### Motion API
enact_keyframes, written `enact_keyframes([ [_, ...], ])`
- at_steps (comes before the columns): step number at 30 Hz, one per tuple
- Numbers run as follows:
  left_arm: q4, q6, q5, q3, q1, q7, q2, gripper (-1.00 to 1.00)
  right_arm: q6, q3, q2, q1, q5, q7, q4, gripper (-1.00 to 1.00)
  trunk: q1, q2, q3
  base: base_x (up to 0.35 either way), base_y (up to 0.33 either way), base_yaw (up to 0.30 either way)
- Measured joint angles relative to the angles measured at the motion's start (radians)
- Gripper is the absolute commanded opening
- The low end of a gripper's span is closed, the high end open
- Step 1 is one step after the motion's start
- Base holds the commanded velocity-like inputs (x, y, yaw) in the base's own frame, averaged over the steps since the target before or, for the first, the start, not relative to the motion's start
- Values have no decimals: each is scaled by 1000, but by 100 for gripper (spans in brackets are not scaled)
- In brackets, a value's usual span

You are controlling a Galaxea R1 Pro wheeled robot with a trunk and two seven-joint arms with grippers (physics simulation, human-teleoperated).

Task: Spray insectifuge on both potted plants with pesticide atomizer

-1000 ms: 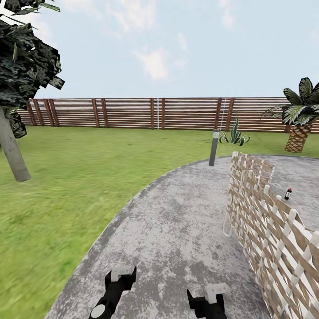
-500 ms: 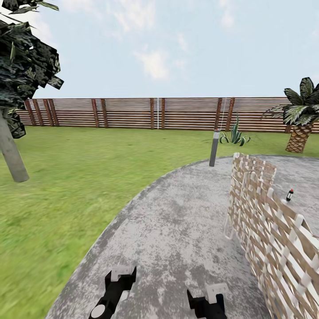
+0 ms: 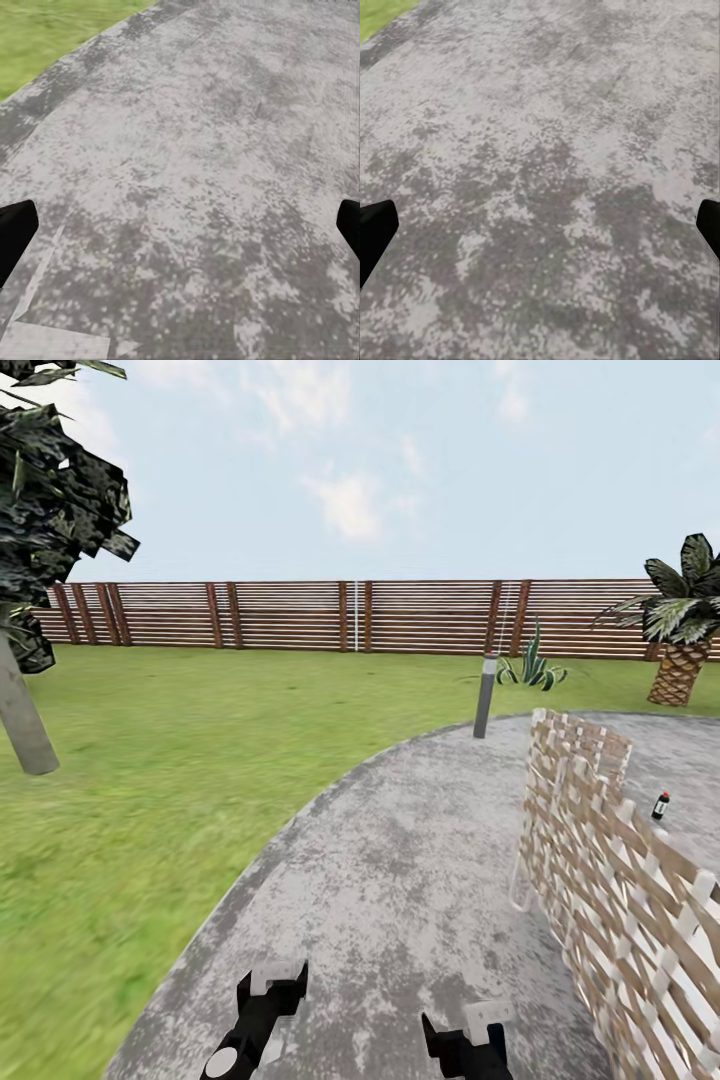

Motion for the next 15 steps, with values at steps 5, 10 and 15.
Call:
enact_keyframes([
  [5,0,0,0,0,0,0,0,100,0,0,-1,0,0,1,0,100,0,0,0,331,0,0],
  [10,0,0,0,0,0,0,0,100,0,0,0,0,0,1,0,100,0,0,0,336,0,0],
  [15,0,0,0,0,0,0,0,100,0,0,0,0,0,1,0,100,0,0,0,337,0,0],
])
